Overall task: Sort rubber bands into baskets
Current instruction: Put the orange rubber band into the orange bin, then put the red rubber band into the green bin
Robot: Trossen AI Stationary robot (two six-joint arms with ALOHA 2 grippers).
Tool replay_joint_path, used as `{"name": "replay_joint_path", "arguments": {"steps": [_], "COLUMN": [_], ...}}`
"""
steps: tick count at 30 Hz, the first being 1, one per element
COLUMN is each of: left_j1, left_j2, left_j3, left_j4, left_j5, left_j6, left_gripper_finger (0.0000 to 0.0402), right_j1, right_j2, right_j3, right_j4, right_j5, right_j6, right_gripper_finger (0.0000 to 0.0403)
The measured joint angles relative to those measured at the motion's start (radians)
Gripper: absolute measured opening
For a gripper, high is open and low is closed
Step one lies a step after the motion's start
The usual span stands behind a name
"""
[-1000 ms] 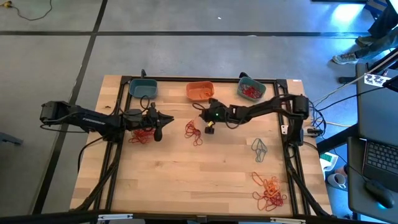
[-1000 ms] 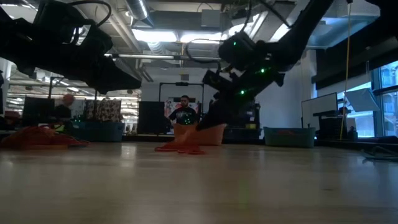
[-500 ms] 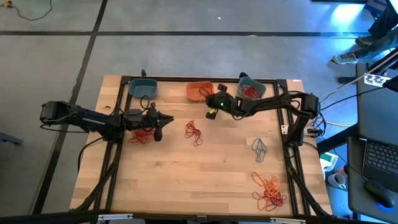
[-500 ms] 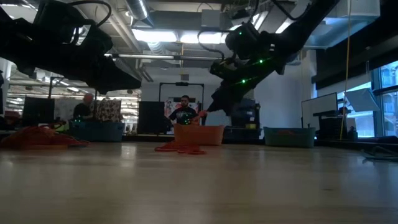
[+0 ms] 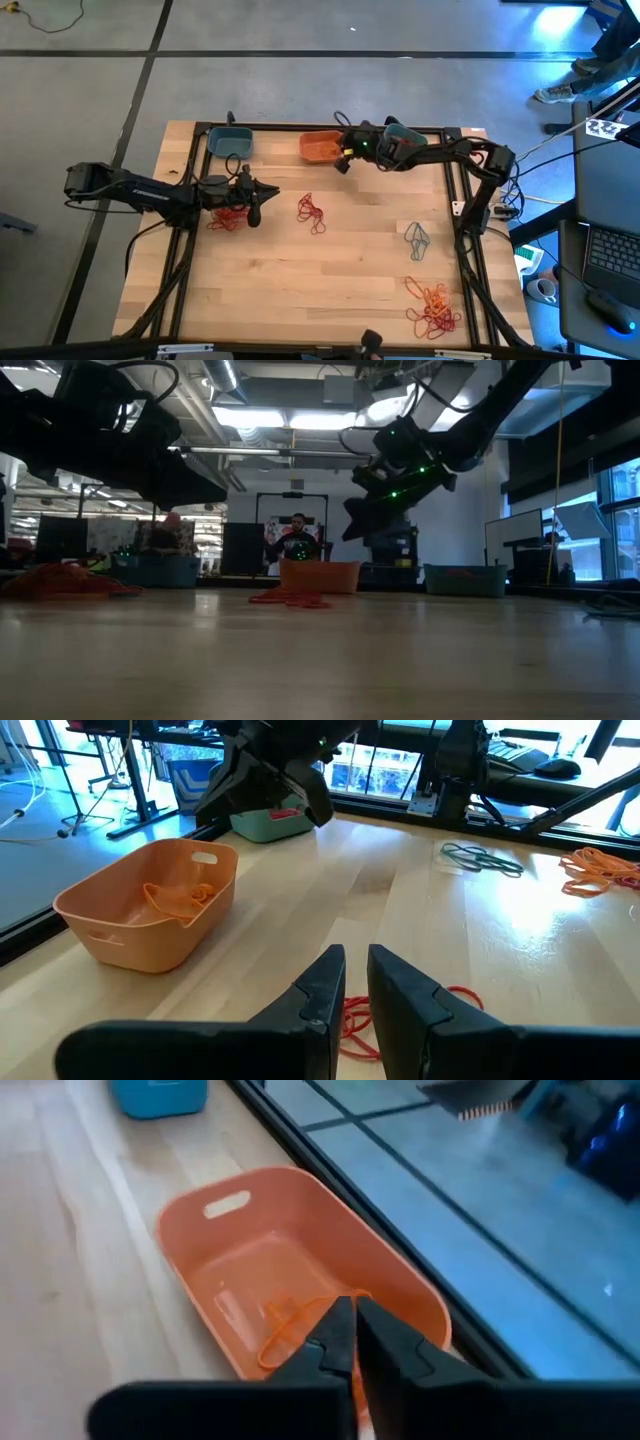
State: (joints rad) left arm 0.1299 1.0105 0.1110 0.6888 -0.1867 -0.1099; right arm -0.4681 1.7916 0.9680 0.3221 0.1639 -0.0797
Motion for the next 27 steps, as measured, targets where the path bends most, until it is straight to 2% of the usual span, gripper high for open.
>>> {"name": "replay_joint_path", "arguments": {"steps": [6, 10, 13, 16, 21, 27], "left_j1": [0.000, 0.000, 0.000, 0.000, 0.000, 0.000], "left_j2": [0.000, 0.000, 0.000, 0.000, 0.000, 0.000], "left_j3": [0.000, 0.000, 0.000, 0.000, 0.000, 0.000], "left_j4": [0.000, 0.000, 0.000, 0.000, 0.000, 0.000], "left_j5": [0.000, 0.000, 0.000, 0.000, 0.000, 0.000], "left_j6": [-0.001, -0.001, -0.001, -0.002, -0.007, -0.007], "left_gripper_finger": [0.0045, 0.0045, 0.0045, 0.0045, 0.0045, 0.0045], "right_j1": [0.010, 0.046, 0.092, 0.145, 0.241, 0.344], "right_j2": [0.001, -0.014, -0.016, -0.016, -0.016, 0.026], "right_j3": [0.000, 0.000, 0.000, 0.000, 0.000, 0.000], "right_j4": [-0.033, -0.050, -0.047, -0.073, -0.152, -0.167], "right_j5": [-0.008, -0.129, -0.247, -0.308, -0.314, -0.315], "right_j6": [0.021, 0.006, -0.008, -0.010, -0.032, -0.038], "right_gripper_finger": [0.0118, 0.0160, 0.0171, 0.0173, 0.0174, 0.0174]}}
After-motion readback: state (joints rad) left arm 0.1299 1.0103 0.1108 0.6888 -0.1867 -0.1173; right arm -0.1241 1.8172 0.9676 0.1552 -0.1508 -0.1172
